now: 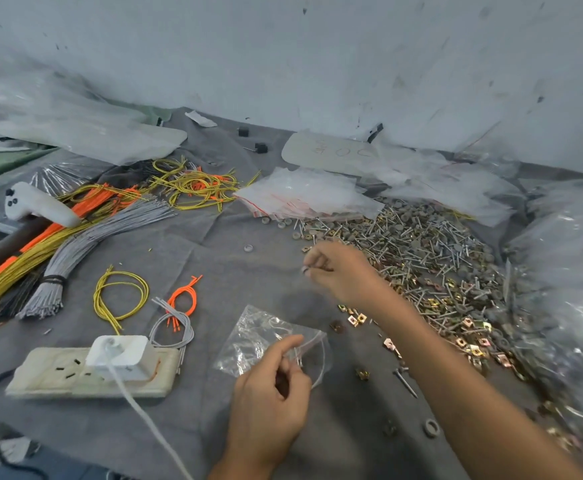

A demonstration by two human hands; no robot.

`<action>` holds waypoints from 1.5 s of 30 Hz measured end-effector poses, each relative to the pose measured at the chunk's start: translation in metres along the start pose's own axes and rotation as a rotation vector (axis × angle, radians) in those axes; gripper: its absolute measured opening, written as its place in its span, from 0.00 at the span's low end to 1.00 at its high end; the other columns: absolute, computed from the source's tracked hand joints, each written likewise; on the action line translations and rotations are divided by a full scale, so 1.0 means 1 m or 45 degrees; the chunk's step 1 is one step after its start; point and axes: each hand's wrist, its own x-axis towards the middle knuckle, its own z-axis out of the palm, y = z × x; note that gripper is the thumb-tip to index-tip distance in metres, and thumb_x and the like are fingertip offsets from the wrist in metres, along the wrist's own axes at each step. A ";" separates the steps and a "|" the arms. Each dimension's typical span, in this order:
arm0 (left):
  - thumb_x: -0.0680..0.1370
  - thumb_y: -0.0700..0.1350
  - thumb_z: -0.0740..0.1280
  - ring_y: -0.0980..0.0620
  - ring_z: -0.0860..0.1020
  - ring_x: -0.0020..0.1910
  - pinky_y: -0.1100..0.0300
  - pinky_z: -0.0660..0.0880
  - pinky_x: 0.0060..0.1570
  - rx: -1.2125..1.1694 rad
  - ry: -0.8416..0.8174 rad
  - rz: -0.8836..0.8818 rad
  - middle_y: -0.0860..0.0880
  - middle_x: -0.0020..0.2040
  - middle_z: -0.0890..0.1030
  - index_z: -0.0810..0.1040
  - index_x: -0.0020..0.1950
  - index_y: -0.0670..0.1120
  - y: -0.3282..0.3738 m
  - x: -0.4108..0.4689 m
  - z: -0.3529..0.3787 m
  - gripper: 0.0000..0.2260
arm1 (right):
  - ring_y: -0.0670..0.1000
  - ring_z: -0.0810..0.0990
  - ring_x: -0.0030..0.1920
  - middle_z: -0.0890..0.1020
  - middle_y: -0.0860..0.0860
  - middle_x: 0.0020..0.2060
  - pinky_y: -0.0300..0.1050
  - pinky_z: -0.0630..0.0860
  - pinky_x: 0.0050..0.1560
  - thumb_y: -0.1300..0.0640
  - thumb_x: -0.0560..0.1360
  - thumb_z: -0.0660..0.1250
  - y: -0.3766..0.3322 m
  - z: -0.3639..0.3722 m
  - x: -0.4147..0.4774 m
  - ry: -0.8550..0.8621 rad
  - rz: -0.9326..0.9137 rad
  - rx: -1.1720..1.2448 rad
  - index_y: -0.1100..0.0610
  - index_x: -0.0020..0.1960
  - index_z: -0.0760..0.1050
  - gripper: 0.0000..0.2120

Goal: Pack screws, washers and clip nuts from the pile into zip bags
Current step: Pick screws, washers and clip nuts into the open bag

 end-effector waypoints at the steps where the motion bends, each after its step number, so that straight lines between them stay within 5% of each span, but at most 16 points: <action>1: 0.72 0.43 0.65 0.60 0.71 0.26 0.65 0.72 0.34 0.001 -0.001 -0.008 0.57 0.31 0.73 0.82 0.55 0.56 0.001 0.000 0.000 0.15 | 0.40 0.78 0.39 0.81 0.44 0.38 0.35 0.74 0.42 0.59 0.76 0.72 0.000 -0.003 -0.021 0.052 0.007 0.073 0.47 0.43 0.78 0.08; 10: 0.78 0.44 0.69 0.56 0.77 0.33 0.51 0.78 0.42 0.019 0.038 -0.105 0.55 0.33 0.79 0.84 0.56 0.51 -0.003 0.001 0.004 0.08 | 0.43 0.79 0.43 0.79 0.42 0.42 0.38 0.75 0.49 0.58 0.75 0.75 -0.019 0.013 -0.145 0.141 0.019 0.089 0.48 0.47 0.82 0.05; 18: 0.77 0.51 0.64 0.59 0.77 0.33 0.56 0.77 0.40 0.031 0.018 -0.086 0.59 0.36 0.80 0.83 0.57 0.52 0.000 -0.001 0.002 0.13 | 0.54 0.78 0.52 0.76 0.47 0.50 0.48 0.70 0.51 0.54 0.80 0.64 -0.032 0.039 -0.139 0.129 -0.024 -0.247 0.48 0.56 0.79 0.07; 27: 0.76 0.51 0.64 0.57 0.82 0.42 0.56 0.78 0.46 0.013 -0.006 -0.069 0.58 0.43 0.84 0.82 0.56 0.54 -0.007 -0.001 0.001 0.12 | 0.57 0.79 0.55 0.82 0.49 0.54 0.53 0.74 0.51 0.57 0.79 0.63 -0.046 0.043 -0.147 0.124 -0.006 -0.144 0.50 0.58 0.77 0.09; 32: 0.80 0.43 0.68 0.59 0.80 0.37 0.62 0.76 0.40 0.004 0.017 -0.061 0.59 0.40 0.83 0.82 0.56 0.54 -0.011 -0.001 0.003 0.08 | 0.53 0.80 0.53 0.82 0.49 0.51 0.50 0.76 0.52 0.58 0.79 0.66 -0.042 0.032 -0.164 0.209 -0.036 -0.031 0.51 0.56 0.78 0.07; 37: 0.79 0.43 0.69 0.61 0.78 0.34 0.72 0.71 0.35 -0.035 0.039 -0.072 0.60 0.37 0.82 0.82 0.54 0.53 -0.008 -0.002 0.007 0.07 | 0.50 0.78 0.49 0.78 0.45 0.46 0.49 0.75 0.52 0.58 0.78 0.69 0.003 -0.004 -0.220 0.254 0.211 -0.196 0.52 0.50 0.80 0.03; 42: 0.78 0.46 0.68 0.58 0.78 0.33 0.72 0.70 0.35 -0.047 0.007 -0.073 0.58 0.35 0.81 0.82 0.55 0.54 -0.008 -0.004 0.007 0.08 | 0.51 0.77 0.58 0.78 0.45 0.55 0.46 0.72 0.56 0.52 0.81 0.65 0.029 -0.024 -0.257 0.156 0.468 -0.434 0.46 0.63 0.79 0.11; 45: 0.79 0.39 0.69 0.59 0.77 0.31 0.72 0.70 0.34 -0.049 -0.013 -0.069 0.57 0.33 0.80 0.81 0.54 0.56 -0.009 -0.004 0.007 0.12 | 0.47 0.76 0.58 0.76 0.42 0.55 0.43 0.70 0.56 0.49 0.82 0.63 0.029 -0.020 -0.259 0.094 0.475 -0.404 0.44 0.61 0.78 0.09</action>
